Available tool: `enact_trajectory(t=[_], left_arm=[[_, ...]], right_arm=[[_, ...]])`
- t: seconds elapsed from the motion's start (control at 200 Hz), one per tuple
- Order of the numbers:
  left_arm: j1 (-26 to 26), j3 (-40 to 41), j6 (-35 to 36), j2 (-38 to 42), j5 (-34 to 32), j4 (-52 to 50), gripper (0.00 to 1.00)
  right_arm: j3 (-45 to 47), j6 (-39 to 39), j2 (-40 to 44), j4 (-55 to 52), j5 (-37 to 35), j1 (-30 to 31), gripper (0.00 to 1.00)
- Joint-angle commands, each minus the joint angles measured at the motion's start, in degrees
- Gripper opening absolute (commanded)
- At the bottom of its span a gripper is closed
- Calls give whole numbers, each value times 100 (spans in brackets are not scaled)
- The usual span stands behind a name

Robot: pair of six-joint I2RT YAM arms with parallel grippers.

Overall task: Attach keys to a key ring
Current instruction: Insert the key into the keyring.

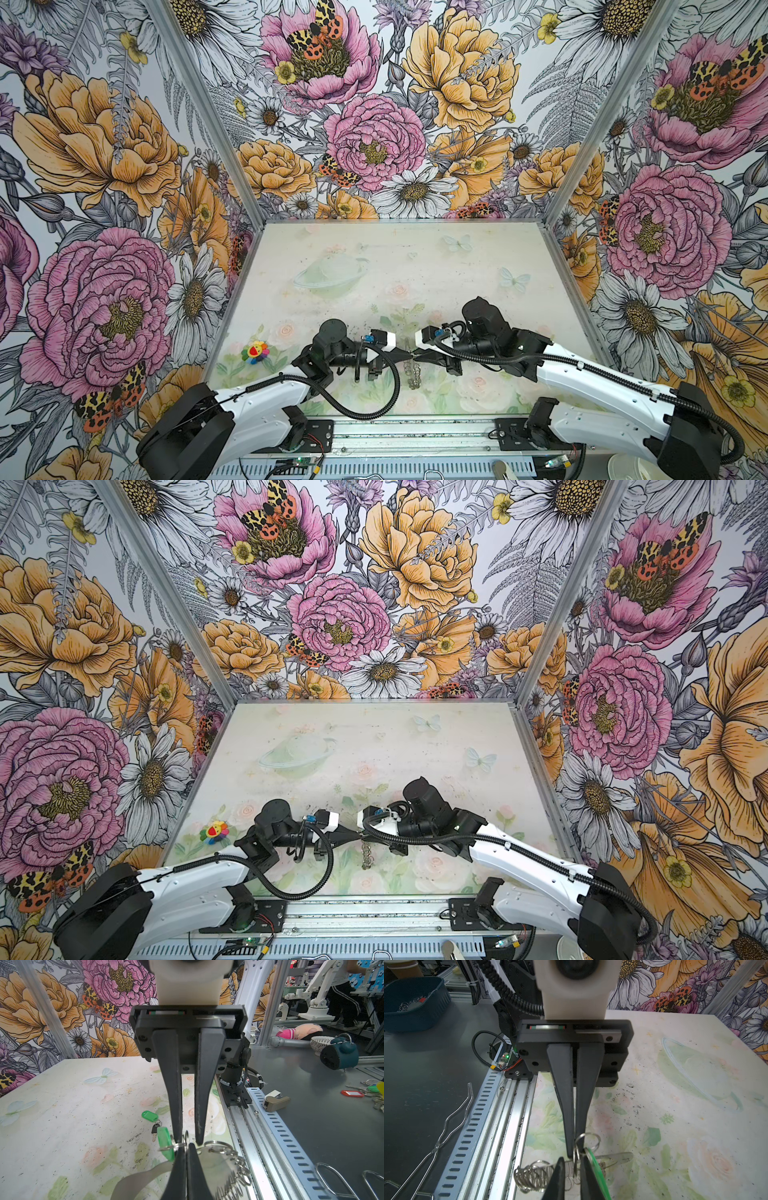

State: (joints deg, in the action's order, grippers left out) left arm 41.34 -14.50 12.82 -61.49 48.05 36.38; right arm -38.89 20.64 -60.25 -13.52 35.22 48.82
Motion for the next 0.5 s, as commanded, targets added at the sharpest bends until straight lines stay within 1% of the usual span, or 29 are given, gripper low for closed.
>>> enact_trajectory(t=[0.0,0.265,0.49], left_arm=[[-30,-79,-62,-71,211,227,0],[-17,-113,-77,-120,244,219,0],[-25,-55,-29,18,120,216,0]], right_arm=[[-224,80,-14,41,-14,48,15],[-231,80,-57,31,-13,73,12],[-128,49,-40,17,-96,68,12]])
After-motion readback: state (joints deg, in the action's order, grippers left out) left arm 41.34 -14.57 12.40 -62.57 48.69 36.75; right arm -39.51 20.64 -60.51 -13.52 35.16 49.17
